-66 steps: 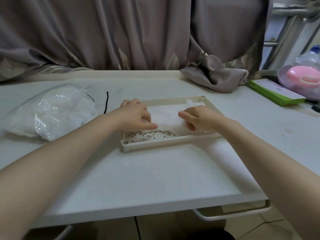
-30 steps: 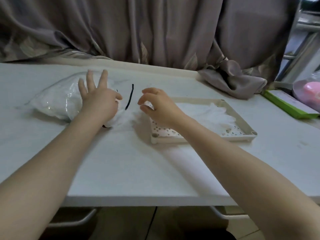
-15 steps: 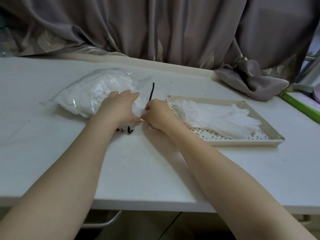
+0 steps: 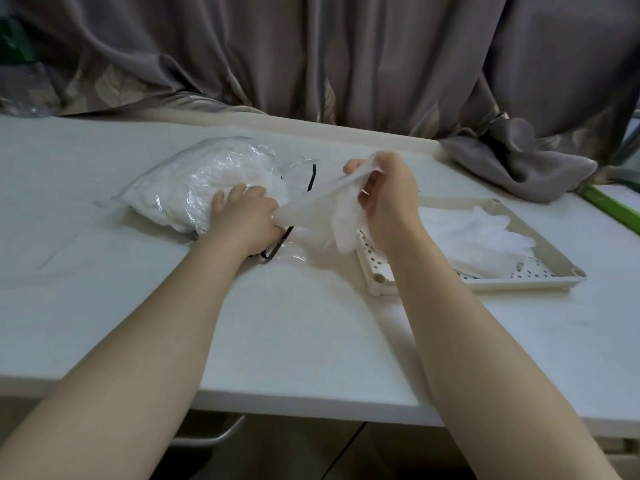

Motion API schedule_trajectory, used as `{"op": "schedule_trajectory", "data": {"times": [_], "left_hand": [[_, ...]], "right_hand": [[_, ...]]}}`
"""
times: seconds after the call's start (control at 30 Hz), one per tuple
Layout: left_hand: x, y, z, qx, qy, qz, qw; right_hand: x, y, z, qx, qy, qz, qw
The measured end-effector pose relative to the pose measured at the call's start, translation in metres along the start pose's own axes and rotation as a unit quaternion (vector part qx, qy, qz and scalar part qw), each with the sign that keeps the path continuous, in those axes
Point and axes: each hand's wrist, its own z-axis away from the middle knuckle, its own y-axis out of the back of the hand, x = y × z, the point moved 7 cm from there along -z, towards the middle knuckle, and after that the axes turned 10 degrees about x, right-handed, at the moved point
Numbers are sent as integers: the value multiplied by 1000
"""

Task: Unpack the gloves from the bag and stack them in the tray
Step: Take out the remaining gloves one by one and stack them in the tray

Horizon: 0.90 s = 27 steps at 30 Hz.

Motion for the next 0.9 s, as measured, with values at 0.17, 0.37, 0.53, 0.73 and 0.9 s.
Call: {"op": "schedule_trajectory", "data": {"times": [0.17,0.37,0.53,0.73,0.9], "left_hand": [[0,7,1,35,8,31,999],[50,77,20,224,-69,339,911],[104,69,38,36,-58,461,885],[96,58,28,41,2,490,871],[102,55,26,-59,62,648,757]], "right_hand": [[0,15,-8,22,-105,-234,966],[-8,17,2,-16,-128,-133,983],[-32,30,9,-28,-101,-71,992],[-55,68,1,8,-66,-24,997],[-64,105,-11,16,-48,86,995]]}}
